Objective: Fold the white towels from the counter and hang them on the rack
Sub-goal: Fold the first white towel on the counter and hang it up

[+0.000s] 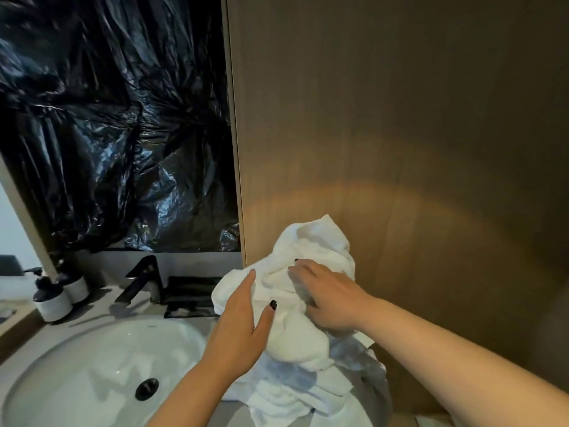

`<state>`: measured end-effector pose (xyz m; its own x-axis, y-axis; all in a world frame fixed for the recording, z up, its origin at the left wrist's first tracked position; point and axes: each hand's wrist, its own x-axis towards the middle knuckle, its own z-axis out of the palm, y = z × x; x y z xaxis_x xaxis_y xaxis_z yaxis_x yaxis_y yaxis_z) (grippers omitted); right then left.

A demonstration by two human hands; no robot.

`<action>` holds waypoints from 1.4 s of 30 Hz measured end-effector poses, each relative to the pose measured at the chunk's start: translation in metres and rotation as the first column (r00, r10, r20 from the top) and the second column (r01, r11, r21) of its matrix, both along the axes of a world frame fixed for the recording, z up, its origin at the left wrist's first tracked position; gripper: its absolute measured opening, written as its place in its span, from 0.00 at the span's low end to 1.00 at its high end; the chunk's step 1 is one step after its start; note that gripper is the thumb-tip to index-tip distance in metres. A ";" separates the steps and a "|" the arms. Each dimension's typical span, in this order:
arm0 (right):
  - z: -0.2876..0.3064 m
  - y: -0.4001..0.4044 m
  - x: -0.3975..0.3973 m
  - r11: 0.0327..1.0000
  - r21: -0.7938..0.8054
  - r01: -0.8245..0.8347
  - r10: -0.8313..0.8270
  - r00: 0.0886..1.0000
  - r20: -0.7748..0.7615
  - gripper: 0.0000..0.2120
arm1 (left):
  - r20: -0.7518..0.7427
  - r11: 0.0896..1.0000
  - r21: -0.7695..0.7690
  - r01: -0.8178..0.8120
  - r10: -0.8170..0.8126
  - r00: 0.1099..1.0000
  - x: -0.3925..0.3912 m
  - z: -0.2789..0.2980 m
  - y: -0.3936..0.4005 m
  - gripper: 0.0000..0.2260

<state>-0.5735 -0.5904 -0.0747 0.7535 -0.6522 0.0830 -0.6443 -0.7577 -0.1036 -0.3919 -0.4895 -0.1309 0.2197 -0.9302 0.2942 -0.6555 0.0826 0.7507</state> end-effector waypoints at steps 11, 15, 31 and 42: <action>-0.009 -0.031 0.055 0.966 -0.099 0.240 -0.234 0.969 0.075 0.17 | 0.022 0.948 0.050 0.314 -0.315 0.949 0.075 0.007 -0.072 0.24; 0.003 -0.023 0.057 0.910 -0.128 0.395 -0.359 0.903 0.234 0.15 | 0.099 0.912 0.068 0.404 -0.410 0.907 0.079 0.007 -0.096 0.32; 0.101 0.016 0.030 0.843 -0.253 0.474 -0.218 0.733 0.645 0.08 | -0.207 0.854 -0.288 0.433 -0.497 0.843 0.037 0.075 -0.101 0.33; 0.113 0.087 -0.018 0.885 0.014 0.465 -0.339 0.625 0.703 0.10 | 0.038 0.831 -0.335 0.443 -0.458 0.888 -0.007 0.111 -0.048 0.07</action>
